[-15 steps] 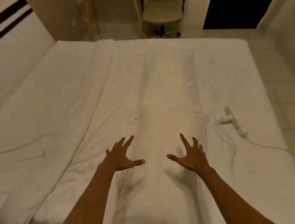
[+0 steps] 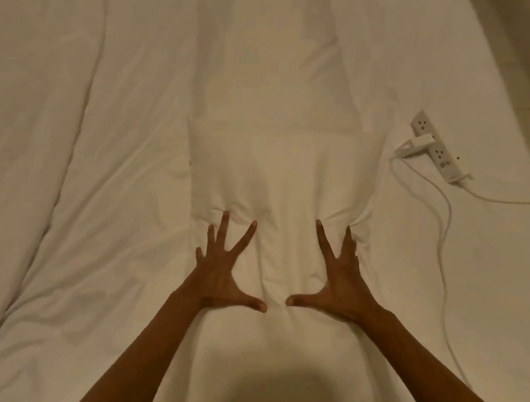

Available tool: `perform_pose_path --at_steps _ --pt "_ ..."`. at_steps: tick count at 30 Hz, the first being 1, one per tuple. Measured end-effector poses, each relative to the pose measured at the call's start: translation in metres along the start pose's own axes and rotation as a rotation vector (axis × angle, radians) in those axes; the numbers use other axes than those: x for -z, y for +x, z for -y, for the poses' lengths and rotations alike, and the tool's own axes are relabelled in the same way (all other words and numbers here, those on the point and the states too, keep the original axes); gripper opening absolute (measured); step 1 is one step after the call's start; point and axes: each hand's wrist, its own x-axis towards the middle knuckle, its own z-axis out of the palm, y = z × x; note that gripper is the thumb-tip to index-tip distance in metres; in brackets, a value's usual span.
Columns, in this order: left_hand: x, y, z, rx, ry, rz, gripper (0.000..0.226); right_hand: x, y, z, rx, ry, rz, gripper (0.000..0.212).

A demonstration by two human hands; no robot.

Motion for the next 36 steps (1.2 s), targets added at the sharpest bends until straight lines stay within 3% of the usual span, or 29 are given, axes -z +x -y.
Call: perform_pose_path --at_steps 5,9,13,19,25,36 --pt "-0.019 0.015 0.01 0.008 0.085 -0.02 0.147 -0.02 0.014 -0.011 0.005 -0.188 0.02 0.15" --pt "-0.043 0.04 0.017 0.084 0.152 -0.148 0.122 -0.041 0.04 -0.027 -0.031 -0.315 -0.085 0.135" --pt "-0.053 0.045 0.013 0.043 0.197 -0.297 0.085 -0.056 0.046 -0.042 0.009 -0.374 -0.232 0.111" --pt "-0.042 0.019 -0.03 0.117 0.175 -0.376 0.047 -0.034 0.019 -0.011 0.014 -0.326 -0.241 0.055" --pt "0.019 -0.063 -0.091 0.108 0.073 -0.402 0.041 0.019 -0.042 0.038 0.064 -0.33 -0.133 0.074" --pt "0.184 -0.275 -0.176 0.255 0.032 -0.742 0.041 0.14 -0.171 0.231 0.394 -0.365 -0.164 0.068"
